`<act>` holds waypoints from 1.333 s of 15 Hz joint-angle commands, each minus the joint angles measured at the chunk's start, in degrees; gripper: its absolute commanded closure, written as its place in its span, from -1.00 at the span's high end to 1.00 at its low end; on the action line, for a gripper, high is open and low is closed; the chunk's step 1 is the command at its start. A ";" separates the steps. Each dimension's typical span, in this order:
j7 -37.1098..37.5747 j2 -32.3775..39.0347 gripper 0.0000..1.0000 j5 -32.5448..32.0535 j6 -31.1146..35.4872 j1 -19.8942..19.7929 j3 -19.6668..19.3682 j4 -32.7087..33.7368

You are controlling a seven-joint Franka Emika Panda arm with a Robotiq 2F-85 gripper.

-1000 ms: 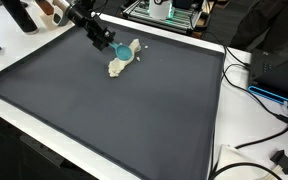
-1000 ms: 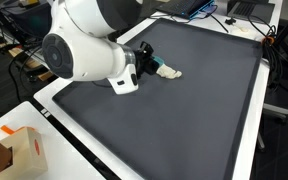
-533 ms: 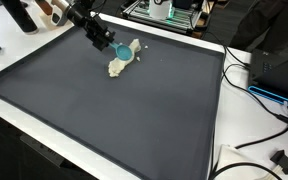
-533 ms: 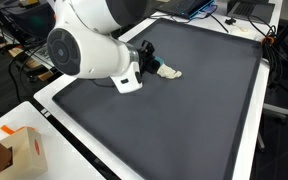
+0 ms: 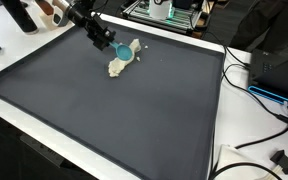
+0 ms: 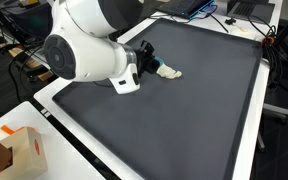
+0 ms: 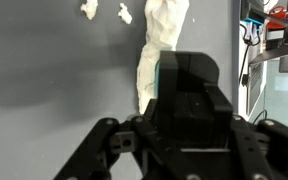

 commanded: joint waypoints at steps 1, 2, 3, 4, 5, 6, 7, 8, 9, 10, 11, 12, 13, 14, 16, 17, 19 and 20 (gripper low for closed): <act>-1.13 0.00 -0.50 -1.94 0.58 -0.49 0.00 -1.60; -1.35 -0.56 -0.50 -2.15 0.65 -0.37 0.00 -1.81; -1.41 -0.99 -0.50 -2.54 0.55 -0.22 -0.01 -1.91; -1.41 -1.50 -0.50 -2.92 0.33 -0.10 0.01 -2.03; -1.61 -1.90 -0.50 -3.12 0.30 -0.03 0.08 -2.14; -1.87 -2.45 -0.50 -3.43 0.28 0.05 0.17 -2.29; -1.97 -2.94 -0.50 -3.82 0.36 0.13 0.21 -2.44; -2.06 -3.57 -0.50 -4.37 0.50 0.27 0.24 -2.62; -2.24 -4.05 -0.50 -4.81 0.48 0.33 0.31 -2.73; -2.33 -4.68 -0.50 -5.31 0.53 0.45 0.38 -2.91; -2.21 -5.13 -0.50 -5.78 0.48 0.62 0.55 -2.76; -2.13 -5.58 -0.50 -6.20 0.48 0.73 0.68 -2.70; -2.04 -6.12 -0.50 -6.61 0.39 0.86 0.83 -2.71; -1.68 -6.78 -0.50 -7.00 0.53 1.11 0.93 -2.78; -0.84 -8.09 -0.50 -7.91 0.73 1.69 1.08 -2.88; -0.06 -8.89 -0.50 -8.43 1.03 2.10 1.09 -3.01; 1.55 -10.58 -0.50 -9.99 1.22 2.89 1.12 -3.12; 3.05 -11.65 -0.50 -11.48 1.53 3.49 0.99 -3.23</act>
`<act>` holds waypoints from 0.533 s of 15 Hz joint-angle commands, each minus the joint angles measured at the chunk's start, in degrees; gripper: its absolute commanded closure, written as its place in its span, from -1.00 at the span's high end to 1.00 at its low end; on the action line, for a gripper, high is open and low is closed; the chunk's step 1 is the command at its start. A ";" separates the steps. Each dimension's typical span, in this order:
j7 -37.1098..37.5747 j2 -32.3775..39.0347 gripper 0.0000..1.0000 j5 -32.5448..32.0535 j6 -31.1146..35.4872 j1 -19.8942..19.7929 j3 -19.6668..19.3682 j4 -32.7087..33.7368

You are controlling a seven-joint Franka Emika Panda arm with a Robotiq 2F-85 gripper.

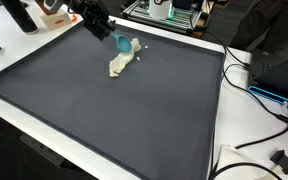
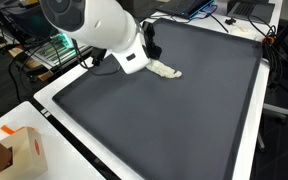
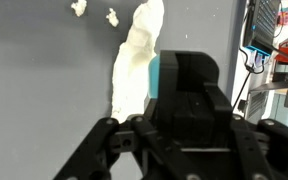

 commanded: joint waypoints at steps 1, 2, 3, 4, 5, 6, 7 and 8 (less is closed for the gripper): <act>5.06 -4.98 -0.50 -5.23 1.06 1.64 0.02 -2.21; 6.48 -5.88 -0.50 -6.70 1.13 2.03 0.12 -2.22; 7.91 -6.76 -0.50 -8.17 0.97 2.36 0.26 -2.17; 9.62 -7.83 -0.50 -9.95 1.14 2.84 0.36 -2.23; 11.07 -8.74 -0.50 -11.56 1.02 3.21 0.54 -2.21; 12.58 -9.69 -0.50 -13.19 1.10 3.60 0.79 -2.27; 14.23 -10.53 -0.50 -14.95 1.03 4.00 1.00 -2.19; 15.87 -11.31 -0.50 -16.66 0.94 4.42 1.21 -2.10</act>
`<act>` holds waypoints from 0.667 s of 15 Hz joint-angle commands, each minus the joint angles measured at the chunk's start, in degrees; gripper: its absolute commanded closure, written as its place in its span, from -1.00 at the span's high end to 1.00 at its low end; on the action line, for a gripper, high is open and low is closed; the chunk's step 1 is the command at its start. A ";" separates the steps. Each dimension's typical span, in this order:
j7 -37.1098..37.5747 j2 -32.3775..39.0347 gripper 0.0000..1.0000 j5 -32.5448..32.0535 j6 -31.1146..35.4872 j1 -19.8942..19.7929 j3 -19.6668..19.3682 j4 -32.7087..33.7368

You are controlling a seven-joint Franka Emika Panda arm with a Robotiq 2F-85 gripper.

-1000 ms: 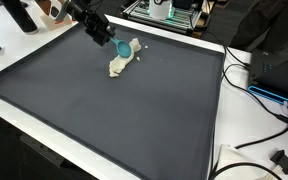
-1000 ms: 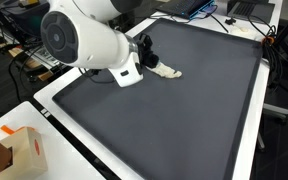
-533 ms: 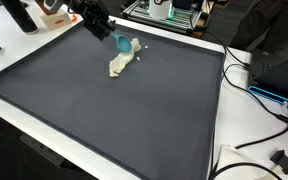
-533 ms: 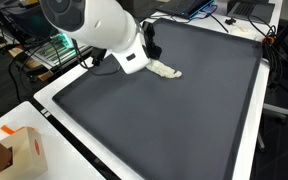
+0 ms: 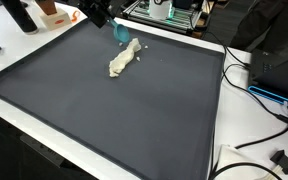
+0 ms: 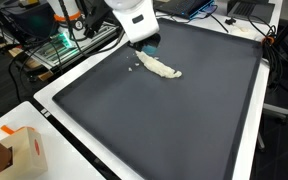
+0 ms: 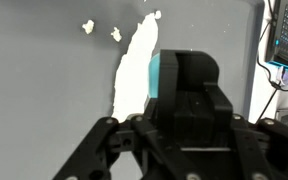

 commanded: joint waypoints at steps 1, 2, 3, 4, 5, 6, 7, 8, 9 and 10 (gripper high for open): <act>6.46 -4.63 -0.50 -6.59 0.88 1.56 0.81 -1.95; 7.92 -5.35 -0.50 -8.20 0.79 1.98 1.06 -1.88; 9.50 -6.19 -0.50 -9.93 1.00 2.51 1.28 -1.91; 10.97 -6.90 -0.50 -11.45 1.16 2.93 1.51 -1.93; 12.46 -7.66 -0.50 -13.01 1.53 3.41 1.76 -2.01; 13.90 -8.34 -0.50 -14.45 1.84 3.87 1.99 -2.07; 15.08 -8.91 -0.50 -15.64 2.18 4.27 2.19 -2.12; 16.13 -9.60 -0.50 -16.79 2.81 4.70 2.44 -2.29; 17.00 -10.17 -0.50 -17.74 3.38 5.07 2.65 -2.43; 17.97 -10.86 -0.50 -18.96 4.46 5.51 2.87 -2.70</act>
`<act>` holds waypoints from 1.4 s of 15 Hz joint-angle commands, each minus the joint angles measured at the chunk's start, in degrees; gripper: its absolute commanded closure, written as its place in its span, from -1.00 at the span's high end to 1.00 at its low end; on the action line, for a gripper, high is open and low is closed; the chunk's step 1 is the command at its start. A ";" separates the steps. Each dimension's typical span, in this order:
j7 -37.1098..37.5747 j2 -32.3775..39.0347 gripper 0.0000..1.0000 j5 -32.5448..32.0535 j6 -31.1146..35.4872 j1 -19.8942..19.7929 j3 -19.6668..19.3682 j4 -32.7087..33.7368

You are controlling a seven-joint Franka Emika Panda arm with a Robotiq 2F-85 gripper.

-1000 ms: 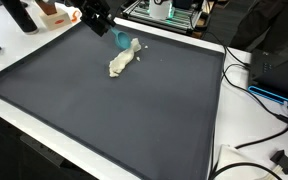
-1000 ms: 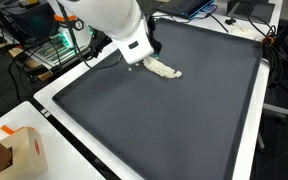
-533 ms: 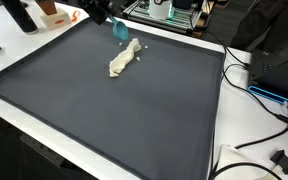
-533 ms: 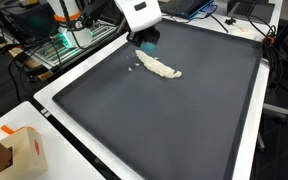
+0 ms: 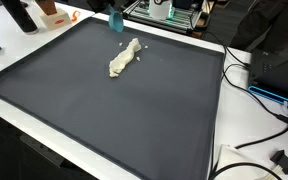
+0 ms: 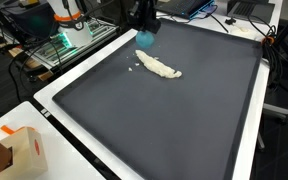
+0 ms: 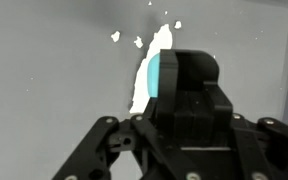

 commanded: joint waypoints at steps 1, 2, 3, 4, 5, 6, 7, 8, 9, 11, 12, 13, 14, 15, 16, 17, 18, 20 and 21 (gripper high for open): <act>4.17 -3.85 -0.50 -4.62 3.72 1.39 0.85 -2.87; 4.88 -4.47 -0.50 -5.62 4.96 1.73 1.10 -3.21; 5.46 -5.06 -0.50 -6.59 6.30 2.08 1.32 -3.62; 6.03 -5.73 -0.50 -7.65 7.86 2.43 1.52 -4.19; 6.50 -6.22 -0.50 -8.41 9.16 2.70 1.70 -4.67; 7.05 -6.74 -0.50 -9.32 10.54 2.97 1.90 -5.20; 7.73 -7.22 -0.50 -10.19 11.82 3.21 2.07 -5.70; 8.15 -7.64 -0.50 -10.74 13.14 3.39 2.20 -6.28; 8.83 -8.03 -0.50 -11.45 14.21 3.57 2.35 -6.80; 10.11 -8.77 -0.50 -12.80 16.22 3.87 2.62 -7.86; 10.42 -9.06 -0.50 -13.24 16.30 3.96 2.76 -8.14; 10.40 -9.35 -0.50 -13.24 16.25 4.08 2.87 -8.44; 10.56 -9.71 -0.50 -13.52 16.15 4.18 2.98 -8.82; 10.62 -10.02 -0.50 -13.78 16.02 4.30 3.07 -9.06; 10.80 -10.28 -0.50 -14.55 14.12 4.46 3.20 -8.90; 8.90 -7.91 0.00 -12.05 14.76 4.20 2.81 -6.63; 9.07 -8.24 0.00 -12.47 14.69 4.30 2.91 -7.00; 9.44 -8.56 0.00 -12.78 14.66 4.43 3.00 -7.31; 9.50 -8.58 0.00 -12.82 14.66 4.44 3.02 -7.31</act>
